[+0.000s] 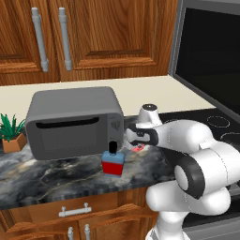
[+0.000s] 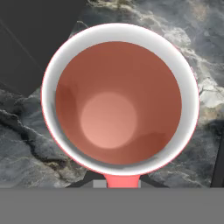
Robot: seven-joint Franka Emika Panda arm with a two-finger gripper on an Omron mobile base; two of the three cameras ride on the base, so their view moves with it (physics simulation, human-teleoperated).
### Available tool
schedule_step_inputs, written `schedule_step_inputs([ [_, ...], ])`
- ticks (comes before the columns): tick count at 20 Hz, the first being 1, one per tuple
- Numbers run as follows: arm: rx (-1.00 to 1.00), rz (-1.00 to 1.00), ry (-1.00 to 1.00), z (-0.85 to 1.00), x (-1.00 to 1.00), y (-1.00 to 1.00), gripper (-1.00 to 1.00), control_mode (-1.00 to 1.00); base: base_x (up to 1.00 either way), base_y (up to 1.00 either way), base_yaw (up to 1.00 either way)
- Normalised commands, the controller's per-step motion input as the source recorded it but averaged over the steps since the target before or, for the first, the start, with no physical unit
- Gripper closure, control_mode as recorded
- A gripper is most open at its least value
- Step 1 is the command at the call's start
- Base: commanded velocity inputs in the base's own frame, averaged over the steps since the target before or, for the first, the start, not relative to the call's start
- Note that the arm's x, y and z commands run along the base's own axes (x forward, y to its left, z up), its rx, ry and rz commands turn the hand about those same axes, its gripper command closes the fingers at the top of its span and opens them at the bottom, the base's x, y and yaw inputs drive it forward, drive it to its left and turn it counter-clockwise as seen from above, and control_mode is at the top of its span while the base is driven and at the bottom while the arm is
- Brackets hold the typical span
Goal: Place the microwavable item in the microwave. Then, close the microwave door and press the start button.
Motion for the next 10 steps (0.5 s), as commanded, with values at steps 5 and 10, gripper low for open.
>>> schedule_step_inputs([
  [5,-0.01,-0.01,-0.10,1.00,-0.54,-0.03,1.00,-1.00,0.00,0.00,0.00],
  [10,0.00,-0.04,-0.03,1.00,-0.68,0.00,1.00,-1.00,0.00,0.00,0.00],
])
